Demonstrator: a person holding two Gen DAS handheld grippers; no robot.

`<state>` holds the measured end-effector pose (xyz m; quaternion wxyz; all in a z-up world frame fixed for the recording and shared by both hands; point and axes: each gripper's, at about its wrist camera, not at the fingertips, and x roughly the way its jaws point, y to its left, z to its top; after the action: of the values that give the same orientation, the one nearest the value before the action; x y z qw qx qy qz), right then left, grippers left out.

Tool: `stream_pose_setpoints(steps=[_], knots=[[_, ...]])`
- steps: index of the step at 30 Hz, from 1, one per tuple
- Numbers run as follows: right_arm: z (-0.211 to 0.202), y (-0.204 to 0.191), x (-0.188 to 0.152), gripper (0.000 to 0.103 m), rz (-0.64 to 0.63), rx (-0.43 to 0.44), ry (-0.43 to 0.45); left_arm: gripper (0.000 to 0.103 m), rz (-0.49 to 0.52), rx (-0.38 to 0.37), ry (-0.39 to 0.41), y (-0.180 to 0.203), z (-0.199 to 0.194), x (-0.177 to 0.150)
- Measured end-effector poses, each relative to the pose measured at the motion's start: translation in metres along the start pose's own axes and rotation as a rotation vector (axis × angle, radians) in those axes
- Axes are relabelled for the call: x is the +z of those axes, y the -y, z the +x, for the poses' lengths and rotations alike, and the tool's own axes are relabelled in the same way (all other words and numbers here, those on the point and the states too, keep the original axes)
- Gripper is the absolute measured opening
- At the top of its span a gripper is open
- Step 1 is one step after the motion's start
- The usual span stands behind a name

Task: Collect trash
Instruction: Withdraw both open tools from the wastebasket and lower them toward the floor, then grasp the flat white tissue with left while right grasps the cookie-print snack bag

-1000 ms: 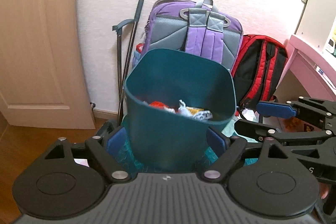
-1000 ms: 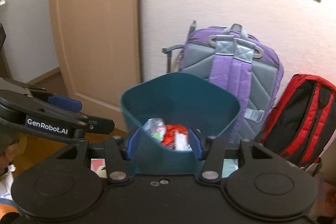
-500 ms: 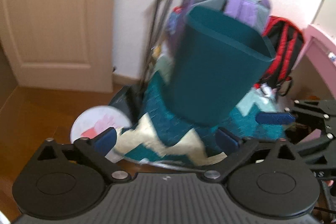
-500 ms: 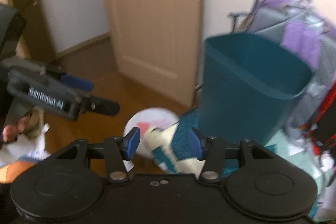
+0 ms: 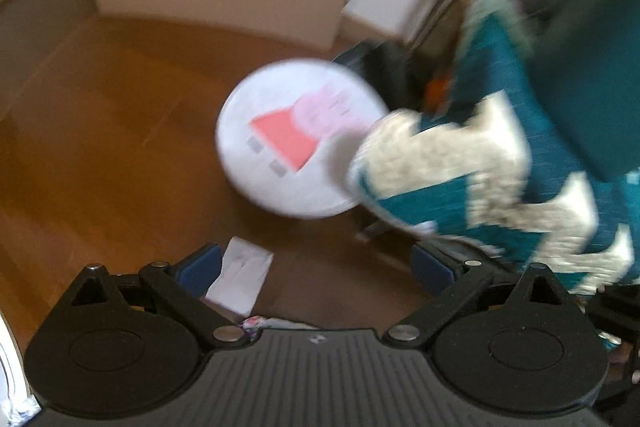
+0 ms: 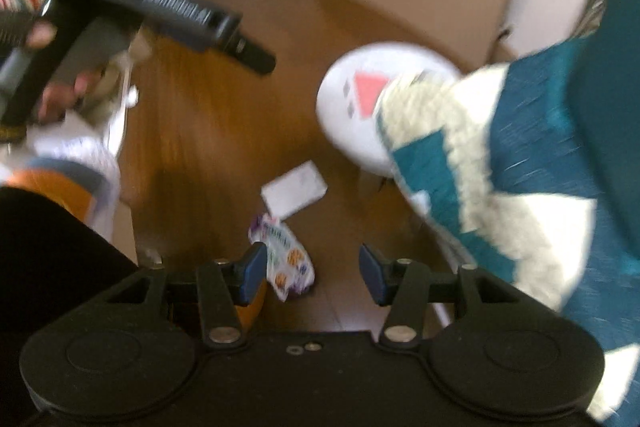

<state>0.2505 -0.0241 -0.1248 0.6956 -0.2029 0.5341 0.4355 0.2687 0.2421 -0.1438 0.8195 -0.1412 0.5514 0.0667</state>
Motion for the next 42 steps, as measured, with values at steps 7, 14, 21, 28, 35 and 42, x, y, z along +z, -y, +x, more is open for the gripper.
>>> stream_pose_setpoints(steps=[7, 14, 21, 28, 35, 42], knots=[[0.106, 0.010, -0.011, 0.051, 0.054, 0.093, -0.153, 0.101, -0.091, 0.059, -0.144, -0.053, 0.112, -0.020], [0.205, 0.027, -0.027, 0.051, 0.198, 0.171, -0.283, 0.101, -0.115, 0.093, -0.262, -0.081, 0.208, -0.048], [0.289, 0.038, -0.054, 0.051, 0.352, 0.208, -0.417, 0.101, -0.071, 0.100, -0.309, -0.087, 0.275, -0.069], [0.349, 0.041, -0.075, 0.051, 0.484, 0.213, -0.499, 0.100, -0.083, 0.110, -0.352, -0.094, 0.327, -0.080], [0.372, 0.045, -0.082, 0.051, 0.580, 0.238, -0.523, 0.092, -0.080, 0.130, -0.350, -0.092, 0.352, -0.079], [0.378, 0.046, -0.086, 0.049, 0.606, 0.250, -0.521, 0.079, -0.069, 0.144, -0.332, -0.086, 0.353, -0.084]])
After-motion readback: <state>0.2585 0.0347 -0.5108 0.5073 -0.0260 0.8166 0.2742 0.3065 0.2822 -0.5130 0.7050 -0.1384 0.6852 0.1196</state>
